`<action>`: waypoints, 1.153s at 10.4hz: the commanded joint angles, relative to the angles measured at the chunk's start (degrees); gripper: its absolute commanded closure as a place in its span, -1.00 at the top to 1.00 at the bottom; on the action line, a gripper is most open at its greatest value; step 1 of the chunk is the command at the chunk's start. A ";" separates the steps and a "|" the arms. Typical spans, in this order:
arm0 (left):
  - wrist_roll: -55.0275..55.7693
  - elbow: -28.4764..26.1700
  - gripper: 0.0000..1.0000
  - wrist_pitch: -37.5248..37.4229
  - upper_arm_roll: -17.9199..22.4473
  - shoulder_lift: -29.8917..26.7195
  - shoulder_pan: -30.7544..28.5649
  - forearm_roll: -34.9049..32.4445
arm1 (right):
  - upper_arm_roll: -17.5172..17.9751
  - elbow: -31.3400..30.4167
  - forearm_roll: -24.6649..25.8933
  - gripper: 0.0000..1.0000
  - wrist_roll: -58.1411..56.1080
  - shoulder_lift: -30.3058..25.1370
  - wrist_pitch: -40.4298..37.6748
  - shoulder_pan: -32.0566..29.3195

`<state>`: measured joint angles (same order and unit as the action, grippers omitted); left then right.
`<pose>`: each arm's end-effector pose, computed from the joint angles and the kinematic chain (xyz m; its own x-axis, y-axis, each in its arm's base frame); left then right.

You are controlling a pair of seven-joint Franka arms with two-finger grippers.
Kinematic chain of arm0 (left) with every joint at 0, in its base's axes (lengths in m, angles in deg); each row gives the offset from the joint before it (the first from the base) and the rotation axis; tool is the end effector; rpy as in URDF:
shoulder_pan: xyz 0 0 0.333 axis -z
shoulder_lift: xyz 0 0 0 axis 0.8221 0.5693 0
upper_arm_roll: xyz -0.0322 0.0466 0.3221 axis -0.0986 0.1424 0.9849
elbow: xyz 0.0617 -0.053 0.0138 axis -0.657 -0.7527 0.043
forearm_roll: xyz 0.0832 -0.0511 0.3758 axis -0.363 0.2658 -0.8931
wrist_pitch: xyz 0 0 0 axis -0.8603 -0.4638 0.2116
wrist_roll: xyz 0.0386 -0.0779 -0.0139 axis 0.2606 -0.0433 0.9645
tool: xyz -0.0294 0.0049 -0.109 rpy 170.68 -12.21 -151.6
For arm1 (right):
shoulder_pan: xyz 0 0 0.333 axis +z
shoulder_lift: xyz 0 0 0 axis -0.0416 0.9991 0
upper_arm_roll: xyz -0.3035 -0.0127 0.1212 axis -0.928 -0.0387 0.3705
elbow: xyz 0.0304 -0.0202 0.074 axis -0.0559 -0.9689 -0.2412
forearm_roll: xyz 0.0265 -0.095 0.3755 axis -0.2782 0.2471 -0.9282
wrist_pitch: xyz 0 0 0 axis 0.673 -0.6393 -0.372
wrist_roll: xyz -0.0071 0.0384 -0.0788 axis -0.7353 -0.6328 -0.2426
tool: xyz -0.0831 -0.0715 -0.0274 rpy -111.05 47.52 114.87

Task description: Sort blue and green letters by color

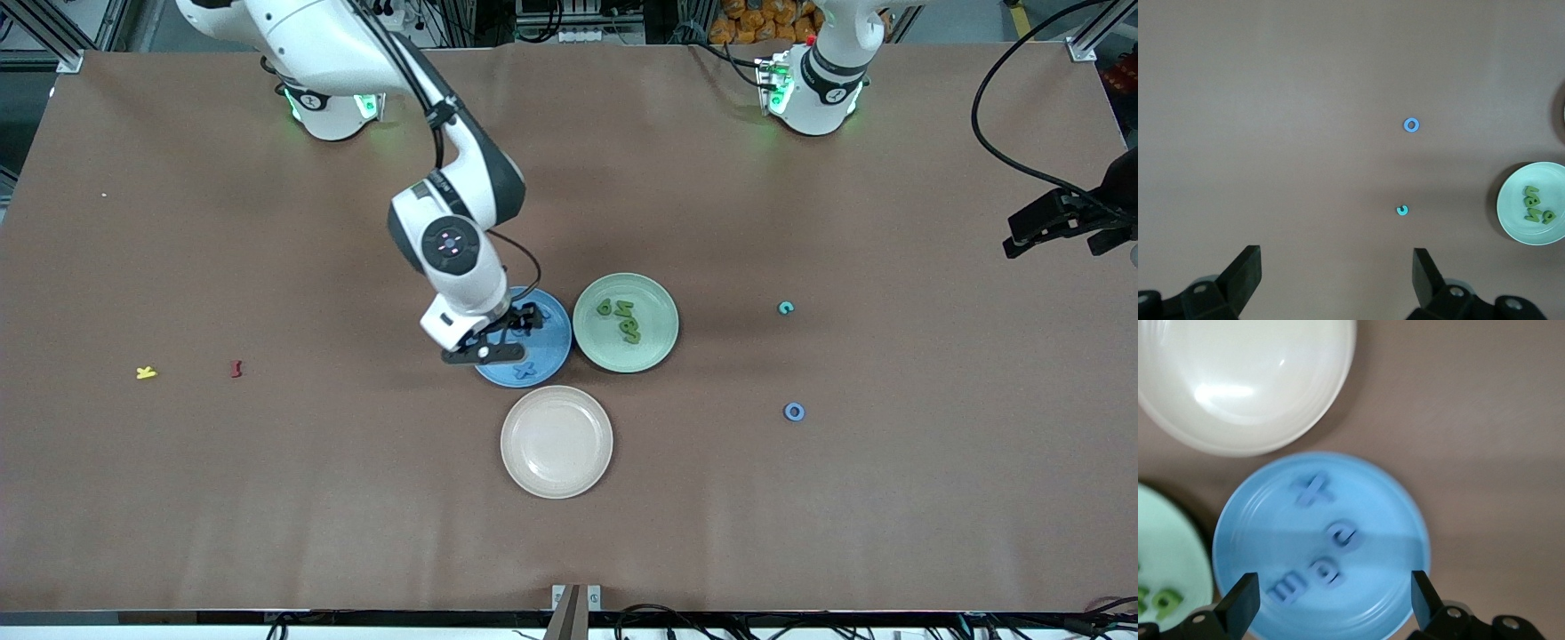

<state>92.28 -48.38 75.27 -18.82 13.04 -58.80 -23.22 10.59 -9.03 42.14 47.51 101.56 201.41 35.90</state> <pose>0.5679 -0.0064 0.6431 0.9989 0.0251 0.0386 0.0253 -0.9997 -0.0057 0.5677 0.3930 0.2879 0.9995 0.0281 -0.0106 0.0277 -0.9990 -0.0362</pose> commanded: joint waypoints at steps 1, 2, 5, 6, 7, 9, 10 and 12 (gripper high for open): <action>-0.42 0.13 1.00 -0.71 -0.58 -0.43 0.16 1.44 | 0.59 0.40 0.58 1.00 -4.72 -2.72 -0.80 -9.25; -0.07 0.13 1.00 -0.71 -1.45 -0.43 0.07 1.53 | 0.50 0.40 0.58 1.00 -9.27 -3.07 -1.06 -12.68; 0.02 0.13 1.00 -0.36 -2.07 -0.16 0.51 1.53 | 0.41 0.40 1.80 1.00 -22.46 -6.40 -6.75 -23.14; 0.02 0.13 1.00 -0.36 -2.60 -0.25 0.25 1.53 | 0.41 0.40 3.12 1.00 -25.03 -8.07 -9.12 -25.43; 0.11 0.13 1.00 -0.36 -2.60 -0.43 0.33 1.53 | 0.41 0.40 4.70 1.00 -26.18 -9.48 -10.63 -26.94; 0.11 0.13 1.00 -0.36 -2.69 -0.43 0.34 1.53 | 0.50 0.31 8.04 1.00 -26.46 -13.08 -14.23 -30.27; 0.11 0.13 1.00 -0.36 -2.78 -0.52 0.34 1.53 | 0.59 0.40 8.14 1.00 -26.46 -15.45 -16.94 -31.51; 0.20 0.13 1.00 -0.36 -4.00 -0.60 0.34 1.53 | 1.03 1.36 7.97 1.00 -26.46 -19.93 -22.21 -34.06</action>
<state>92.29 -48.32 75.27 -21.51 13.05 -58.21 -23.00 10.08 -7.11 49.29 21.32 87.52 184.27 4.95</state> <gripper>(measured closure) 0.000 0.000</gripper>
